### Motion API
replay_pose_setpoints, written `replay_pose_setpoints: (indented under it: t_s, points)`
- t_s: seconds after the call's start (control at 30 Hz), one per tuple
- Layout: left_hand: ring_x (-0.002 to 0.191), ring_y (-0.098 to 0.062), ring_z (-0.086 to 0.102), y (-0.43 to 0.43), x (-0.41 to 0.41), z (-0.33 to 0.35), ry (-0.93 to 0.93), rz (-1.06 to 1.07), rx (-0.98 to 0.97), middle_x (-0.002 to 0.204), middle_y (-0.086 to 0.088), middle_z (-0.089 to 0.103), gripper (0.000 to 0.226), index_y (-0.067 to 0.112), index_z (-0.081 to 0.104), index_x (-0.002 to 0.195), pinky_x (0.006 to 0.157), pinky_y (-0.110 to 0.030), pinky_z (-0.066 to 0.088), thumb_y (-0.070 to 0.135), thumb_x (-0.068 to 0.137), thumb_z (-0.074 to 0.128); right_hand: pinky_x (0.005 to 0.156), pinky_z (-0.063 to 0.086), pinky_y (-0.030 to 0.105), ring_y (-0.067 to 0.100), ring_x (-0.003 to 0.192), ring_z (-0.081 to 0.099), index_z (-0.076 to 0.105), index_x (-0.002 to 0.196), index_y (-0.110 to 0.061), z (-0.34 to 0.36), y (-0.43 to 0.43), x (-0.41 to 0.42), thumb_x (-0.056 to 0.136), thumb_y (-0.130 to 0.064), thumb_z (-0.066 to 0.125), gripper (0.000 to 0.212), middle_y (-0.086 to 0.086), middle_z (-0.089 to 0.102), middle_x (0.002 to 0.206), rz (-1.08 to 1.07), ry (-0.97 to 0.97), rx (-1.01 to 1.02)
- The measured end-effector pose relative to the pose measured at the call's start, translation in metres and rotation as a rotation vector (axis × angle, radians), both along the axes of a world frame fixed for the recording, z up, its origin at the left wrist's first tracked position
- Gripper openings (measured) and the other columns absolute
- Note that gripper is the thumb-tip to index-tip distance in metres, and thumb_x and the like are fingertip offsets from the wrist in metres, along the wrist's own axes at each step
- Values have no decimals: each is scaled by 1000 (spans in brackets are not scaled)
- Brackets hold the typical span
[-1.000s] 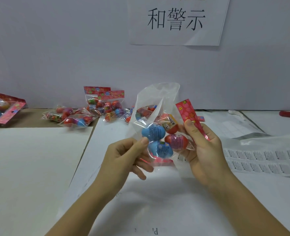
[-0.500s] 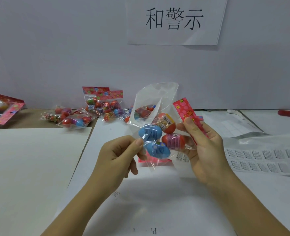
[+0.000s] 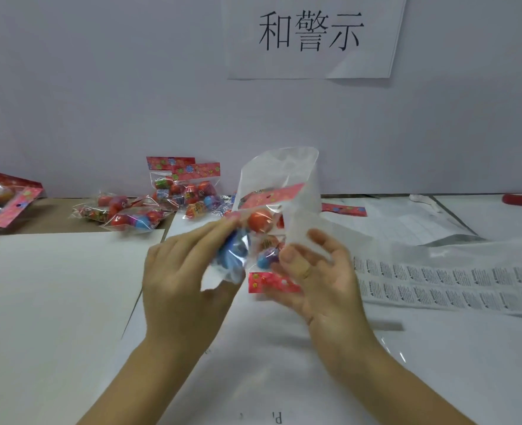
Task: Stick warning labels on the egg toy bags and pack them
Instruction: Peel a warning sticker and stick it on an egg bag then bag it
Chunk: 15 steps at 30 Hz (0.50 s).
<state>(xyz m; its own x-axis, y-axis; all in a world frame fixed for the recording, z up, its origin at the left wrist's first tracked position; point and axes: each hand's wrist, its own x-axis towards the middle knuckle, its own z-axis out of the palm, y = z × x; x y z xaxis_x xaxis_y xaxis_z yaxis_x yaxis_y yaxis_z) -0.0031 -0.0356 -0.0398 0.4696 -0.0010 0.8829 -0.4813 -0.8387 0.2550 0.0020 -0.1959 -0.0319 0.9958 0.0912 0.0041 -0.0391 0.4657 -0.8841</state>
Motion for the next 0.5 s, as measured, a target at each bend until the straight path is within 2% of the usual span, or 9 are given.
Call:
replay_pose_setpoints:
  t_s: [0.03, 0.1, 0.2, 0.27, 0.33, 0.4, 0.47, 0.5]
  points:
    - [104, -22, 61, 0, 0, -3, -42, 23, 74, 120, 2, 59, 40, 15, 57, 126, 83, -37, 47, 26, 88, 67, 68, 59, 40, 26, 91, 72, 59, 113, -29, 1, 2, -4, 51, -44, 88, 69, 7, 68, 109, 112, 8, 15]
    - [109, -28, 58, -2, 2, -8, -70, 51, 180, 124, -2, 61, 38, 16, 54, 131, 85, -41, 43, 24, 94, 59, 68, 58, 36, 26, 92, 72, 58, 117, -25, 3, 3, -7, 53, -49, 83, 73, 4, 73, 103, 228, -37, -52]
    - [117, -28, 50, -6, 4, -11, -32, 6, 320, 133, -1, 52, 47, 18, 49, 135, 92, -40, 39, 14, 89, 58, 68, 59, 35, 27, 92, 72, 55, 120, -22, 2, -2, -3, 65, -39, 81, 63, 4, 75, 101, 144, -53, -88]
    - [126, -26, 45, -8, 3, -10, 49, -95, 351, 139, -3, 48, 52, 18, 45, 136, 99, -38, 37, 19, 85, 56, 69, 59, 37, 28, 92, 72, 56, 121, -21, 3, -5, 1, 72, -32, 82, 57, 5, 74, 102, 115, -60, -94]
    - [134, -19, 42, -11, -2, -9, 191, -237, 170, 145, -2, 47, 64, 20, 43, 140, 108, -33, 36, 23, 78, 56, 68, 59, 41, 31, 92, 72, 58, 121, -21, 2, -8, 7, 72, -26, 76, 53, 8, 74, 103, 100, -58, -86]
    - [138, -10, 39, -16, -6, -4, 318, -368, -183, 148, 9, 45, 66, 26, 43, 142, 109, -24, 36, 27, 77, 56, 67, 60, 46, 34, 91, 71, 60, 118, -18, 2, -11, 11, 70, -21, 72, 49, 11, 74, 101, 99, -42, -52]
    - [136, -2, 40, -20, -7, 4, 474, -412, -590, 146, 24, 42, 69, 42, 37, 140, 101, -19, 44, 41, 75, 61, 66, 60, 49, 36, 89, 71, 63, 116, -18, 2, -13, 14, 71, -17, 75, 47, 14, 74, 101, 129, -33, -33]
    - [134, -2, 43, -19, -5, 8, 580, -406, -774, 145, 25, 43, 72, 47, 36, 138, 94, -19, 47, 45, 72, 66, 63, 60, 46, 36, 87, 71, 63, 116, -17, 3, -14, 15, 73, -16, 78, 46, 15, 73, 102, 150, -34, -37]
